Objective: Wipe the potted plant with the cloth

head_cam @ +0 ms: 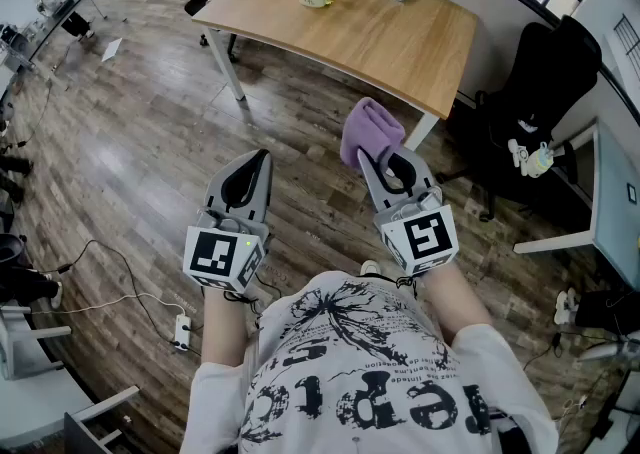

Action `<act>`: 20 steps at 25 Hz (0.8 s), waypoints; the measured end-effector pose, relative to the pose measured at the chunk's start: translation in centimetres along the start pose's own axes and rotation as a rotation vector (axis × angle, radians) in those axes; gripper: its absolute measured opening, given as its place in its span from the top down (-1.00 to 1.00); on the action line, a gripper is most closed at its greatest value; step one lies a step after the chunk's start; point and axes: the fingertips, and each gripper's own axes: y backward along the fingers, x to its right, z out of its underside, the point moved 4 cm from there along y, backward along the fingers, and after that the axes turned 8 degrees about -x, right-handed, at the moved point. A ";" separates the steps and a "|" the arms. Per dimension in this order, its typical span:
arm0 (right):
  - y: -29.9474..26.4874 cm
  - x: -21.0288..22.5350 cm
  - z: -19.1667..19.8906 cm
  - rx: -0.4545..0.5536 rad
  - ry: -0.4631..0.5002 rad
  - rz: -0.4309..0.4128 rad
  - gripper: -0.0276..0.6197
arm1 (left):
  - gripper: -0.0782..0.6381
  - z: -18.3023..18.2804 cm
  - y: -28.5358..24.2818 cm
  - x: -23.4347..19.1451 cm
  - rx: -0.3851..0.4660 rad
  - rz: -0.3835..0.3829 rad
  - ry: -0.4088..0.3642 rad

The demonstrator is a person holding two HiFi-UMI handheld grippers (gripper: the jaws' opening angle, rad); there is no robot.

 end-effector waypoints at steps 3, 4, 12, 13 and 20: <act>-0.6 -0.2 0.0 -0.001 -0.012 -0.003 0.73 | 0.77 0.1 0.0 -0.7 -0.002 0.000 0.006; -0.9 -0.3 0.0 -0.001 -0.014 -0.003 0.73 | 0.77 0.2 -0.1 -0.9 -0.003 0.001 0.009; -3.1 -0.5 0.1 -0.014 -0.034 0.000 0.73 | 0.77 0.4 -0.9 -3.2 -0.003 0.007 0.014; -3.3 -0.5 0.2 -0.021 -0.043 0.005 0.73 | 0.77 0.5 -0.9 -3.4 -0.005 0.007 0.018; -6.2 -0.1 1.1 -0.053 -0.050 -0.008 0.72 | 0.77 2.0 -2.2 -5.3 -0.031 0.005 0.047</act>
